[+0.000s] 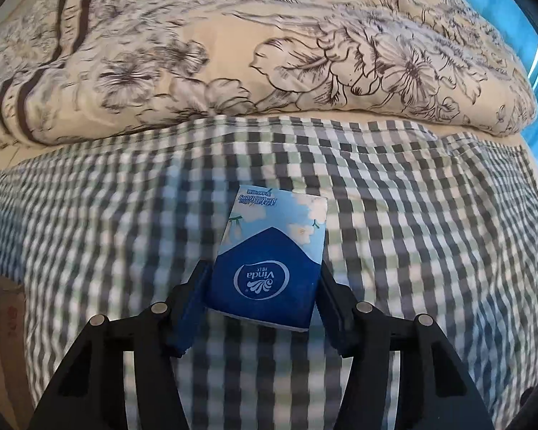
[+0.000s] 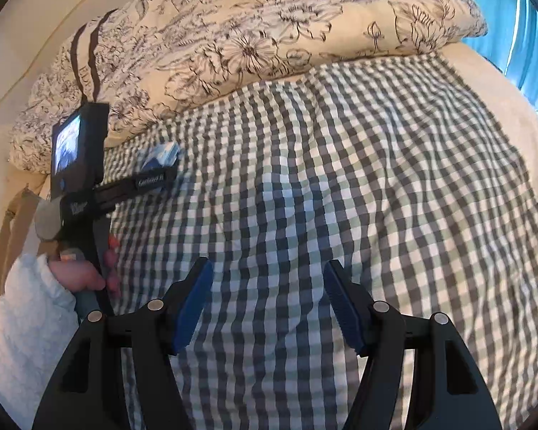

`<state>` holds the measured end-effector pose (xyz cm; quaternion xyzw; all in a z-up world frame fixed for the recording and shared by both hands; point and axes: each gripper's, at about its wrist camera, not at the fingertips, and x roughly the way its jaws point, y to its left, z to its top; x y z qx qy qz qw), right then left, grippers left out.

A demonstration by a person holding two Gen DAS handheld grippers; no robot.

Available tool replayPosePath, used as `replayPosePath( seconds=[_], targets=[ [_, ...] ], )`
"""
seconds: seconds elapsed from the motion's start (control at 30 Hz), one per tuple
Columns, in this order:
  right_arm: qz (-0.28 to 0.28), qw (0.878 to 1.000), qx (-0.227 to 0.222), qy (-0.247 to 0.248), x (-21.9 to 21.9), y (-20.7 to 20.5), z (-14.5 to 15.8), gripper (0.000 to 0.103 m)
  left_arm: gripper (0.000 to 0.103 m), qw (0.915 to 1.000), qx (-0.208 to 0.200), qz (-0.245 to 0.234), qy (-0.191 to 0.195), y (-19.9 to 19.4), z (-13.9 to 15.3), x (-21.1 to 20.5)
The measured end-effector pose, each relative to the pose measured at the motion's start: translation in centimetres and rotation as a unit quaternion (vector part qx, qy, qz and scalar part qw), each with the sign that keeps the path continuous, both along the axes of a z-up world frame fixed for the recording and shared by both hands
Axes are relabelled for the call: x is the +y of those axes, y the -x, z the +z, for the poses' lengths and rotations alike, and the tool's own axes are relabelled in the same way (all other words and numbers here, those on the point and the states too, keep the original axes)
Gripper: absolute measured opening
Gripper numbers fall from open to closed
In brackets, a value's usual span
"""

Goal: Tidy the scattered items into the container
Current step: 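Grasp the blue Vinda tissue pack with the left tool, then carry the tissue pack into the box and open the left tool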

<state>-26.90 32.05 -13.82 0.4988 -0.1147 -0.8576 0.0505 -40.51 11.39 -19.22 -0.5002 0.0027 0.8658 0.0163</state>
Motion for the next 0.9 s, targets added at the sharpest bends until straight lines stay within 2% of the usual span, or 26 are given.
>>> replayPosePath(
  seconds=[0.2, 0.33, 0.5, 0.63, 0.77, 0.9],
  targets=[
    [0.008, 1.0, 0.023, -0.007, -1.1, -2.4, 3.4, 0.064, 0.058, 0.9996, 0.027, 0.001, 0.011, -6.2, 4.6, -1.8],
    [0.019, 0.999, 0.038, -0.005, -3.1, -4.6, 5.7, 0.064, 0.058, 0.9984, 0.052, 0.024, -0.007, -10.2, 9.1, -5.5],
    [0.049, 0.997, 0.053, 0.001, -6.9, -7.8, 8.3, 0.064, 0.058, 0.9931, 0.107, 0.04, -0.029, -15.4, 15.4, -9.5],
    [0.07, 0.995, 0.077, -0.003, -10.5, -10.5, 10.8, 0.064, 0.058, 0.9857, 0.158, 0.052, -0.028, -19.2, 20.5, -13.0],
    [0.094, 0.991, 0.098, -0.012, -14.5, -12.6, 13.1, 0.064, 0.058, 0.9796, 0.186, 0.07, -0.026, -22.7, 23.6, -17.1],
    [0.099, 0.988, 0.116, -0.014, -17.6, -14.1, 14.7, 0.064, 0.058, 0.9785, 0.19, 0.078, -0.018, -24.9, 24.6, -20.6]
  ],
)
